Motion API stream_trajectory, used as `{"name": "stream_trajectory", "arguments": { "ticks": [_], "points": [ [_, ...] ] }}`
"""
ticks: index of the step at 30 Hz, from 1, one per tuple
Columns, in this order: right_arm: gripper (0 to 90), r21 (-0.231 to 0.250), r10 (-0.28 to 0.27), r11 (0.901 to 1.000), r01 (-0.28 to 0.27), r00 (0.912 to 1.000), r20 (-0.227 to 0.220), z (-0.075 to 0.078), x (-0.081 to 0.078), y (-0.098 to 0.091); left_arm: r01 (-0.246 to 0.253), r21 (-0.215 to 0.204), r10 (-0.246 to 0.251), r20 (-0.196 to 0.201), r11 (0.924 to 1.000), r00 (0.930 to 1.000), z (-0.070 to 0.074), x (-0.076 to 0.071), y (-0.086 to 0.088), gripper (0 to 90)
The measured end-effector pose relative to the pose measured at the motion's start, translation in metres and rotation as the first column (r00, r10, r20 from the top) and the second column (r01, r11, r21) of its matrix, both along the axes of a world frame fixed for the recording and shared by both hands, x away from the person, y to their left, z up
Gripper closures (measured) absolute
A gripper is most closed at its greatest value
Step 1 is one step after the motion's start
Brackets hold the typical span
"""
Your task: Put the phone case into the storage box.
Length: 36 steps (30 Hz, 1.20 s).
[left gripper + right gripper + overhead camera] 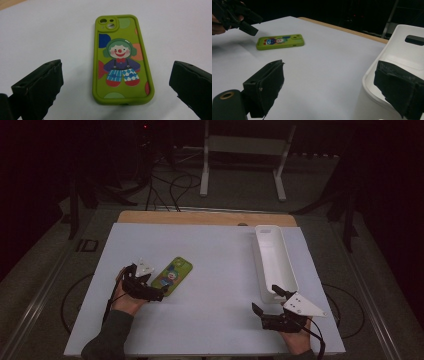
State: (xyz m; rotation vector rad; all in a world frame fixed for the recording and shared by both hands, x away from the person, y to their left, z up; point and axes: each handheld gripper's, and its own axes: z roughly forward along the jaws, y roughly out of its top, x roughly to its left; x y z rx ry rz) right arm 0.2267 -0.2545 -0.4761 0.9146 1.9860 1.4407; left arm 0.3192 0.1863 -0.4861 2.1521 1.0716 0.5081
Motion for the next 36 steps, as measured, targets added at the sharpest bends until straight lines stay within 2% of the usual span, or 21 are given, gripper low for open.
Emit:
{"name": "stream_trajectory", "arguments": {
  "ticks": [16, 29, 36],
  "points": [
    [8.9, -0.002, 0.0, 1.0, 0.0, 1.0, -0.003, 0.0, 0.0, 0.0, 0.004, 0.021, -0.003, -0.069, 0.9998, 0.9976, -0.004, 0.009, -0.008, 0.0],
    [8.9, 0.0, -0.001, 1.0, 0.001, 1.0, -0.004, -0.001, 0.0, 0.0, 0.009, 0.039, -0.005, -0.102, 0.9992, 0.9948, -0.008, 0.016, -0.012, 0.0],
    [8.9, 0.0, -0.003, 1.0, 0.003, 1.0, -0.004, 0.0, 0.0, 0.0, 0.005, 0.036, 0.0, -0.12, 0.9994, 0.9928, -0.011, 0.02, -0.013, 0.0]
  ]
}}
